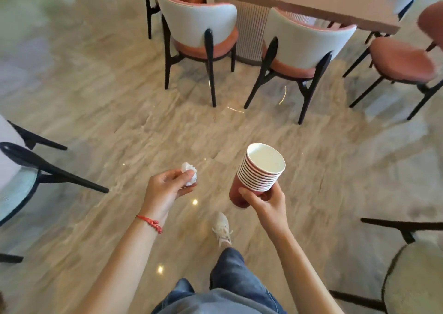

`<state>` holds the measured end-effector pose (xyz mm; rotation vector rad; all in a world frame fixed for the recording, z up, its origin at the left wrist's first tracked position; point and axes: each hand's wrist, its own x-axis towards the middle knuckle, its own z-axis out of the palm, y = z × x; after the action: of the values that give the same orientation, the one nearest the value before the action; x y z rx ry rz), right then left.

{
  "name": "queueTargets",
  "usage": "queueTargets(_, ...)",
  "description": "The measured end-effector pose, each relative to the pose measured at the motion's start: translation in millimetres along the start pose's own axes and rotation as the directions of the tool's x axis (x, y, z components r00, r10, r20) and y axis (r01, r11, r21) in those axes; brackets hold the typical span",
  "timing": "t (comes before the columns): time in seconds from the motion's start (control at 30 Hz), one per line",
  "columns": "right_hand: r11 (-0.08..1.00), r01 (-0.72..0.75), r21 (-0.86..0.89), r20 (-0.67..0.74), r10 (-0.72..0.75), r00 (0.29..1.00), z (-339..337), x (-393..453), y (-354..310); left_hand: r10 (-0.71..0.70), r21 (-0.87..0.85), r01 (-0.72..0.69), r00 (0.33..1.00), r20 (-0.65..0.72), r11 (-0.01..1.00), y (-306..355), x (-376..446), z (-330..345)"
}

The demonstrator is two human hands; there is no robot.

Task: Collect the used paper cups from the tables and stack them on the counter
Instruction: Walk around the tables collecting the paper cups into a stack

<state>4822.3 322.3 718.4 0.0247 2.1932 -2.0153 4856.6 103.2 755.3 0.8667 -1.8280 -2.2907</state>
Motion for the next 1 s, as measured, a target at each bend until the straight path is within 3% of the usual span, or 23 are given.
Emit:
queueTargets(0.13, 1.000, 0.030, -0.004, 0.084, -0.030, 0.996, 22.9, 100.0, 22.8, 0.029, -0.006, -0.030, 0.996, -0.081, 1.000, -10.5, 86.0, 8.9)
queueTargets(0.43, 0.997, 0.044, -0.055, 0.272, -0.028, 0.962, 84.9, 272.5, -22.2, 0.045, -0.067, -0.062, 0.970, -0.240, 0.996, 56.5, 210.2, 11.8)
queueTargets(1.0, 0.984, 0.141, -0.104, 0.506, -0.070, 0.860, 333.5, 540.1, -80.2, 0.041, -0.150, -0.116, 0.902, -0.431, 0.982, 173.3, 488.4, -102.3)
